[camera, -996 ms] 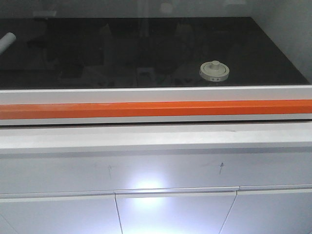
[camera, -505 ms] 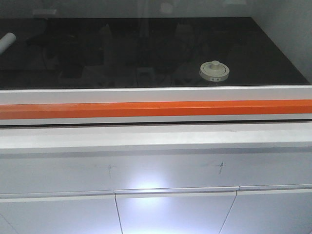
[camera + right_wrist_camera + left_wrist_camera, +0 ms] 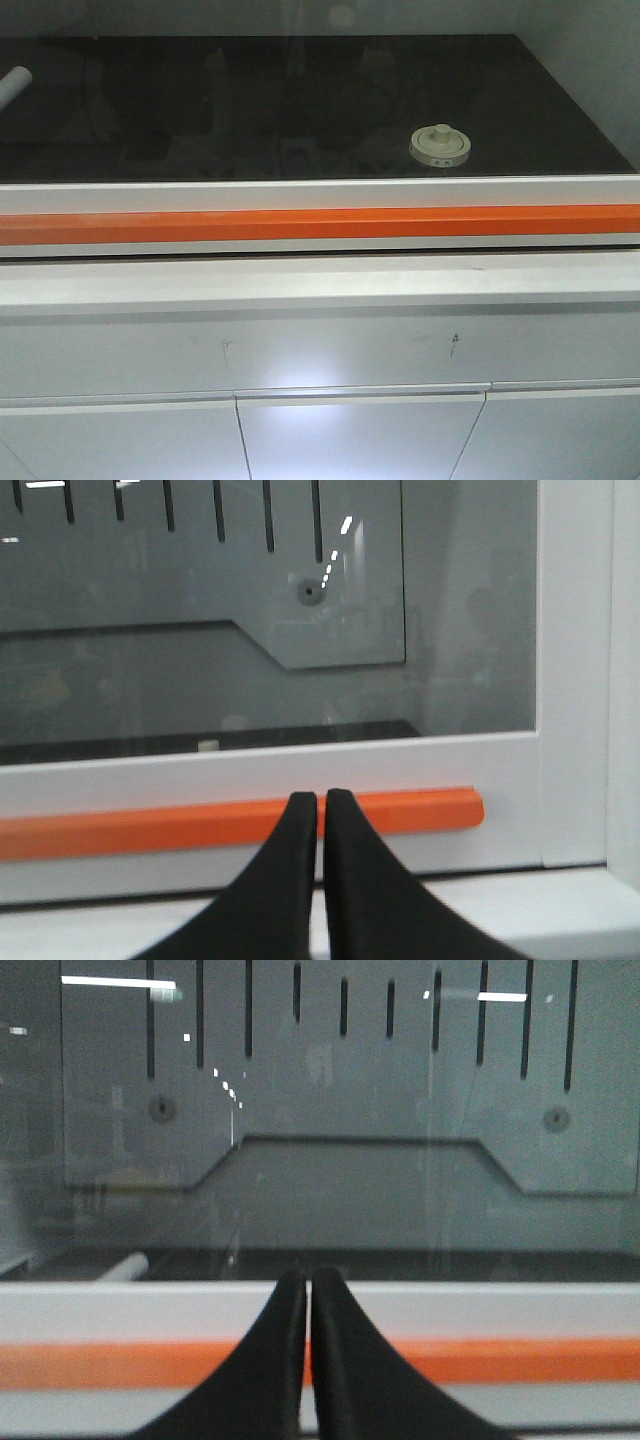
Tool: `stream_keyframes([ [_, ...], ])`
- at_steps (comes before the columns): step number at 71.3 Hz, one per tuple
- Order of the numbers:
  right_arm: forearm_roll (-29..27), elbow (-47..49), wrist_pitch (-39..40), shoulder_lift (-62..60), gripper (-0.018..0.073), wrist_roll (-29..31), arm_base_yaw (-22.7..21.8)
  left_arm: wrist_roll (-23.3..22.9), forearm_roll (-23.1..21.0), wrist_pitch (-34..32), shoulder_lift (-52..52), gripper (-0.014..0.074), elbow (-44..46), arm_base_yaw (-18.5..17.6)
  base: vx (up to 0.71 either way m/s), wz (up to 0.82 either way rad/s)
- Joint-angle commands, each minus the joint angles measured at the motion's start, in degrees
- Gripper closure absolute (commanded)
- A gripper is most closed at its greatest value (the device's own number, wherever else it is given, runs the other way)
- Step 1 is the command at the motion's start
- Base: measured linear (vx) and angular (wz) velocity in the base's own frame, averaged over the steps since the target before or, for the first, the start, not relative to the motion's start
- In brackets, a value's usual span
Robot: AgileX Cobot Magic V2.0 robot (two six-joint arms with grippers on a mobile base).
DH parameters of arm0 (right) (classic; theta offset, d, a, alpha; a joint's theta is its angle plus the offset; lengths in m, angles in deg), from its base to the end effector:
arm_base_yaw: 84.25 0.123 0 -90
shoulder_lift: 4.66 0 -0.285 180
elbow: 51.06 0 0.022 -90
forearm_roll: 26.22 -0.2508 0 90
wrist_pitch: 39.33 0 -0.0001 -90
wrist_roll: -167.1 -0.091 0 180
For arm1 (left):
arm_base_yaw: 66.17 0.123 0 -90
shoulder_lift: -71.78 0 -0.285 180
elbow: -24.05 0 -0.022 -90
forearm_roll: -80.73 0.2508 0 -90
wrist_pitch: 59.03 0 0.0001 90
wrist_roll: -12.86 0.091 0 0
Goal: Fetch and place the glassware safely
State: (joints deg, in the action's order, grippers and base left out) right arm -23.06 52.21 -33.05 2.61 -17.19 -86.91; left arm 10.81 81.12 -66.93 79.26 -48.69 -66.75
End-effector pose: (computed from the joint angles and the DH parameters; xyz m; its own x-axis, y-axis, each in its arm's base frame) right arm 0.0533 -0.0019 0.2264 0.2131 0.0102 -0.9770 0.0363 0.9992 0.0183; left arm 0.0476 -0.0006 0.2519 0.3032 -0.0321 -0.9524 0.0198 0.9994 -0.0274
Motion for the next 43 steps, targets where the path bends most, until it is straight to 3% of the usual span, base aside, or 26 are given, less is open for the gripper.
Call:
stream_keyframes([
  [1,0.0,7.1,5.1,2.3,0.0563,0.7,-0.4,-0.7,-0.4,-4.2,3.7,0.0603,8.0,-0.3,0.00,0.00],
  [24,0.5,27.9,4.9,24.1,0.0563,6.5,-0.4,-0.1,-0.4,-5.8,27.0,0.0603,29.9,-0.3,0.00,0.00],
  [43,0.1,33.0,15.5,40.4,0.0563,6.3,-0.4,-0.1,-0.4,-8.5,39.4,0.0603,34.3,-0.3,0.00,0.00],
])
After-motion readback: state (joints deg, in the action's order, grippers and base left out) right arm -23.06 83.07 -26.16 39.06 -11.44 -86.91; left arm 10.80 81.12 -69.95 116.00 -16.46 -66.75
